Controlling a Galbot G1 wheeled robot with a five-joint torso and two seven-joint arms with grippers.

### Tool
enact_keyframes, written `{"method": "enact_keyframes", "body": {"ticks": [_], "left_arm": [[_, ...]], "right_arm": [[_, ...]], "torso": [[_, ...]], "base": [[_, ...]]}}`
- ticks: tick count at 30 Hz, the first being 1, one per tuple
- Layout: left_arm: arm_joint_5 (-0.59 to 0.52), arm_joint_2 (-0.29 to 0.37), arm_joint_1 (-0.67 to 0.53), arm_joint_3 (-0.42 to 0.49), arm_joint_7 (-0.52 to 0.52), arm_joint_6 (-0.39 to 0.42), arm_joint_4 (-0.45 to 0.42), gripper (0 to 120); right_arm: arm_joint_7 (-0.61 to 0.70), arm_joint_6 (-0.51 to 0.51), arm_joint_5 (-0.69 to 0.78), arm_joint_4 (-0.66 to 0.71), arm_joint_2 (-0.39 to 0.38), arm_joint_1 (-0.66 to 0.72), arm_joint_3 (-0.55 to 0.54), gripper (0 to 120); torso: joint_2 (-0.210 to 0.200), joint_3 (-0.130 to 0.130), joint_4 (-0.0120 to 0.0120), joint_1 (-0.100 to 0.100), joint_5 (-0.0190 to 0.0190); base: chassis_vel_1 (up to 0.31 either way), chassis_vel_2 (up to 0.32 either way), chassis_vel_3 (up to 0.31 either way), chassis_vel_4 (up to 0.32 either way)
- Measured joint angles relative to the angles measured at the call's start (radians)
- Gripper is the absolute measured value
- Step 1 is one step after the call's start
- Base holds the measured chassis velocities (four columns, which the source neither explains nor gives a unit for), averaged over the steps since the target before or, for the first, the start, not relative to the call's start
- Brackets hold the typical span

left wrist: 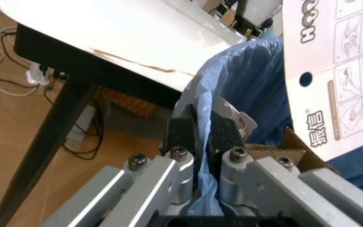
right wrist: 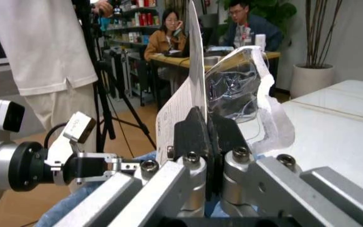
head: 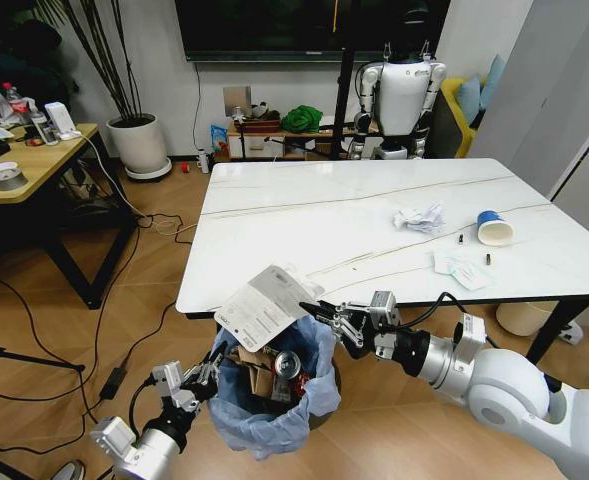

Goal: Pick up the trash bin and place the trash from the table into it.

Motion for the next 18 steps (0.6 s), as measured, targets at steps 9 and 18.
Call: {"method": "enact_keyframes", "body": {"ticks": [9,18], "left_arm": [[-0.003,0.0,-0.005,0.001,-0.001,0.001,0.002,0],[-0.005,0.0,-0.007,0.0,-0.002,0.001,0.005,0]], "right_arm": [[-0.007,0.008,-0.008,-0.004,0.0,-0.008,0.0,7],[-0.009,0.01,-0.01,-0.006,0.0,-0.01,0.0,34]], "torso": [[0.0,0.0,0.0,0.0,0.0],[0.0,0.0,0.0,0.0,0.0]], "base": [[0.0,0.0,0.0,0.0],[0.0,0.0,0.0,0.0]]}}
